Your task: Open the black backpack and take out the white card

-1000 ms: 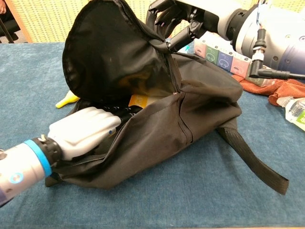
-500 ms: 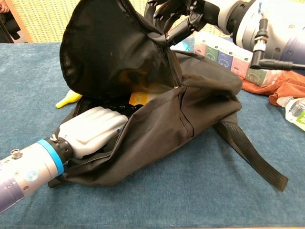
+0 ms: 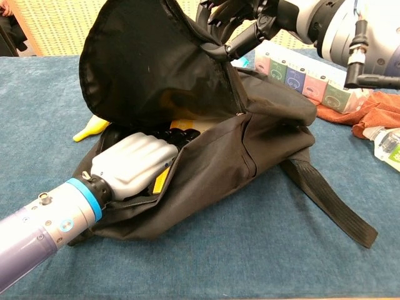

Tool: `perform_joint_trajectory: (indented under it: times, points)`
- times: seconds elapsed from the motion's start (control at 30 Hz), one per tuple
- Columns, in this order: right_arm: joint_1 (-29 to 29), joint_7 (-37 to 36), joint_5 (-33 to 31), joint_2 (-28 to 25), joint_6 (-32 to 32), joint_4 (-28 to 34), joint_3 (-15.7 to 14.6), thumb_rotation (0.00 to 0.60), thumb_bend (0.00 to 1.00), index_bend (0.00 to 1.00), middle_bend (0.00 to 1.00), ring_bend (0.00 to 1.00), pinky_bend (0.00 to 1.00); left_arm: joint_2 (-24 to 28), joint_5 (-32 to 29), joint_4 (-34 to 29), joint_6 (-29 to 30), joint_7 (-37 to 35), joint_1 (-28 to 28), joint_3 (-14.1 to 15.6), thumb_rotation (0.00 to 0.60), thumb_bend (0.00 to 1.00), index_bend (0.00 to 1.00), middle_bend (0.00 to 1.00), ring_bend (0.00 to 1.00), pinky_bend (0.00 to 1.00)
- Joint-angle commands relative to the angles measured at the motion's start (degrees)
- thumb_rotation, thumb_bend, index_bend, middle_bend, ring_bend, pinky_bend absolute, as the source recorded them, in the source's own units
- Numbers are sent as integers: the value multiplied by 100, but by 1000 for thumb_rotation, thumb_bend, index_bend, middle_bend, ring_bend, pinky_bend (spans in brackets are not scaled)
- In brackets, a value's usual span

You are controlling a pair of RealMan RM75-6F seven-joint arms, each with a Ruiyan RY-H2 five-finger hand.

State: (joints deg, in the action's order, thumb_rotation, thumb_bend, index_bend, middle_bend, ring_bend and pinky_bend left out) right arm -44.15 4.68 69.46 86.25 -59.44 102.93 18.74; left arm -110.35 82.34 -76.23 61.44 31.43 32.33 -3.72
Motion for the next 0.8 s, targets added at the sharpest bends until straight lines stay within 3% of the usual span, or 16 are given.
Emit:
perform_joint_trajectory:
  times: [0.03, 0.27, 0.4, 0.8]
  points:
    - [-7, 9, -13, -8, 0, 6, -7, 600, 517, 649, 656, 419, 304, 1, -12, -2, 14, 17, 10, -12, 600, 312, 0, 0, 0, 129]
    - [-20, -3, -31, -24, -26, 31, -34, 600, 517, 649, 656, 419, 303, -26, -69, 91, 4, 108, 71, -60, 600, 331, 0, 0, 0, 129]
    - [-22, 2, -17, -55, -42, 51, -57, 600, 517, 649, 656, 419, 303, -115, -114, 221, -45, 169, 147, -110, 600, 405, 0, 0, 0, 129]
    - [-17, -94, -6, -99, -76, 39, -84, 600, 517, 649, 656, 419, 303, -215, -207, 351, -25, 252, 210, -152, 600, 484, 0, 0, 0, 129]
